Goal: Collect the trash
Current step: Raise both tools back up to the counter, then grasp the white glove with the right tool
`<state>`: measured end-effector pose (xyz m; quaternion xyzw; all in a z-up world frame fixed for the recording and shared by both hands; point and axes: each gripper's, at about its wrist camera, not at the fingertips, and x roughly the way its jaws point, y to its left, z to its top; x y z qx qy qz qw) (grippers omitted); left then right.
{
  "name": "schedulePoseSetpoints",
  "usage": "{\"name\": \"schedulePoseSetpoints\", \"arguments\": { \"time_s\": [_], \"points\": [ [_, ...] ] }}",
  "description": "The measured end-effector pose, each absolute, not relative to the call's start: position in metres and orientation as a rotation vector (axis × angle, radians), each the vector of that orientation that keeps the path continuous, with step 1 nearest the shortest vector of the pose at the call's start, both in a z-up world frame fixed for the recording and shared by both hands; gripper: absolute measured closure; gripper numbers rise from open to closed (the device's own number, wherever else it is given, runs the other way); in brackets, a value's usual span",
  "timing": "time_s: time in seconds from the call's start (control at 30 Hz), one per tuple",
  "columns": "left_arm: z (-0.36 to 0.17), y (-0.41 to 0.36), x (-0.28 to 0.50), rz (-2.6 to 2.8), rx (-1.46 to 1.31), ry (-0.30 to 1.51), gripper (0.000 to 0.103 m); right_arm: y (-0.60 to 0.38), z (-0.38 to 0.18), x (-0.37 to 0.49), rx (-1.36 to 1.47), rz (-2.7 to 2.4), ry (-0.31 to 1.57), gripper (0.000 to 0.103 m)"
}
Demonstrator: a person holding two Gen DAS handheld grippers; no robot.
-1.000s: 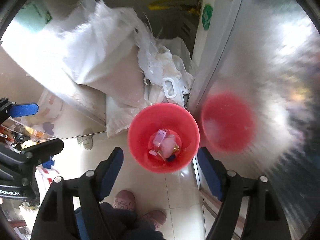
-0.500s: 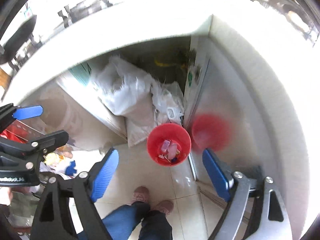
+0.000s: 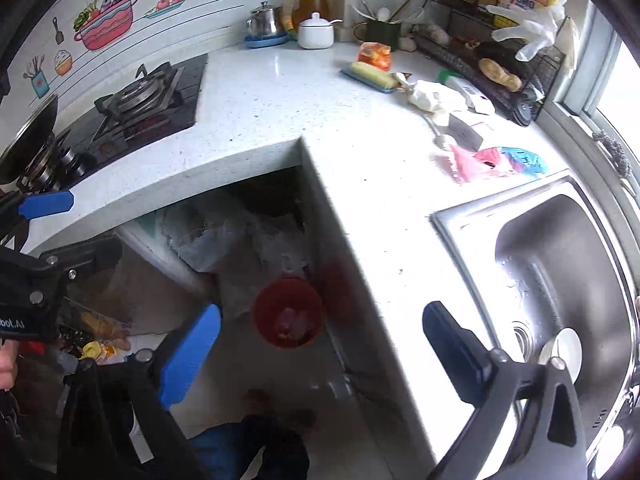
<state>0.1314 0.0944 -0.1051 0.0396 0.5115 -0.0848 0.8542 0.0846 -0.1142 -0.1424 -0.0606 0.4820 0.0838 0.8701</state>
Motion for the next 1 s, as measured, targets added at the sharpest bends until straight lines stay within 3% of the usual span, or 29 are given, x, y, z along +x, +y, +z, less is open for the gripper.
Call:
{"name": "schedulePoseSetpoints", "arguments": {
  "time_s": [0.57, 1.0],
  "points": [
    [-0.068, -0.024, 0.234, -0.398, 0.192, 0.996, 0.0, -0.22, -0.105, 0.134, 0.008, -0.084, 0.951, 0.0],
    [-0.078, -0.05, 0.371, -0.49, 0.222, 1.034, 0.0, -0.231, -0.106, 0.249, 0.067, -0.065, 1.005, 0.0]
  ]
}}
